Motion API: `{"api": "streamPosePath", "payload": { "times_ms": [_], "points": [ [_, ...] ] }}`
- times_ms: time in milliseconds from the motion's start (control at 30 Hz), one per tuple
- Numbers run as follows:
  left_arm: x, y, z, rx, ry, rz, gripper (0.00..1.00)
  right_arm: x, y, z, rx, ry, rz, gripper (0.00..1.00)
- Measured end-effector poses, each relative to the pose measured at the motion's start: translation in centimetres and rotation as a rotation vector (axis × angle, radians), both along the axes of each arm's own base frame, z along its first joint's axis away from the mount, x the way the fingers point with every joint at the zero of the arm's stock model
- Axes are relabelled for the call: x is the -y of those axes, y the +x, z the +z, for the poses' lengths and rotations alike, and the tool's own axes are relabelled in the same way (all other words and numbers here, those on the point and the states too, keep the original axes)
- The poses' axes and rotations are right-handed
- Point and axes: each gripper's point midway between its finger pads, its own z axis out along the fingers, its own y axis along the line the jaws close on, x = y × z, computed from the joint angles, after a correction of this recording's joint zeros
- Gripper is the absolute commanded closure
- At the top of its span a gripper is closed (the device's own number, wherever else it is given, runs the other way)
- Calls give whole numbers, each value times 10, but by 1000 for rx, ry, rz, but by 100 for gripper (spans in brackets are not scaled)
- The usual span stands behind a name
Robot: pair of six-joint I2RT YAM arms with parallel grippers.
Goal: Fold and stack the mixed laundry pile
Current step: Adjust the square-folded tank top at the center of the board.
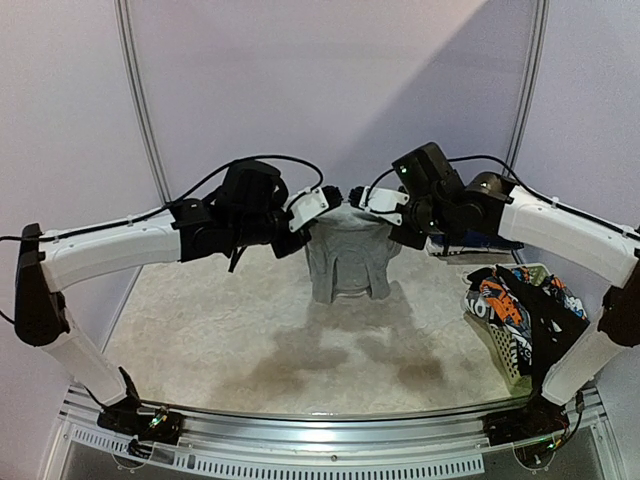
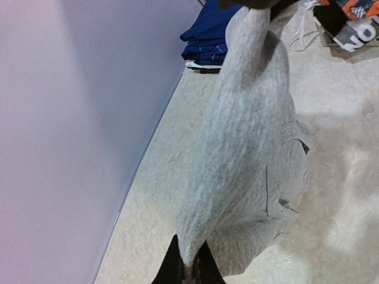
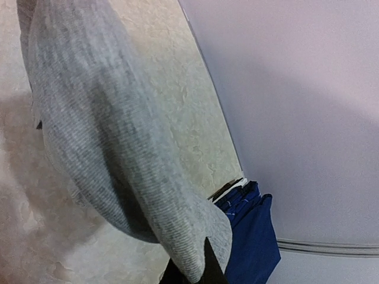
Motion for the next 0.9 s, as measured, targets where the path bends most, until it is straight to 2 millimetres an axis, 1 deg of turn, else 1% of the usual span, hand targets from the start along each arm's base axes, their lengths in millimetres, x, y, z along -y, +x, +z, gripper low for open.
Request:
{"api": "streamPosePath", "payload": {
  "times_ms": [33,133,200,233,333,400,467,533,600,633,667,733,800,867,900],
  "points": [
    [0,8,1,-1,2,3,100,2,8,2,5,1,-6,100],
    [4,36,2,-6,3,13,100,3,40,7,20,3,-19,100],
    [8,59,3,-1,0,23,100,-1,64,10,37,5,-27,100],
    [10,69,4,3,-2,29,100,-3,73,9,42,2,-29,100],
    [18,106,7,21,-10,56,100,-11,103,8,70,-6,-36,100],
    [20,117,9,32,-14,69,100,-14,113,2,76,-16,-37,100],
    [16,119,8,37,-3,84,100,-14,116,-8,62,-33,-41,100],
    [10,110,3,40,6,90,100,-14,110,-21,44,-45,-44,100],
    [2,89,-12,18,29,88,100,-11,94,-41,15,-55,-39,100],
    [-2,74,-22,3,43,86,100,-9,79,-57,-11,-67,-28,100],
    [-5,61,-33,-7,58,89,100,-8,61,-74,-45,-81,-8,100],
    [-5,25,-63,-33,93,77,100,-11,21,-104,-102,-103,43,100],
    [-3,-14,-101,-75,148,58,100,-17,-17,-130,-155,-115,90,100],
    [-6,-45,-136,-118,197,56,100,-24,-45,-151,-203,-127,121,100],
    [-9,-57,-150,-133,220,59,100,-23,-56,-162,-231,-141,124,100]
  ]
}}
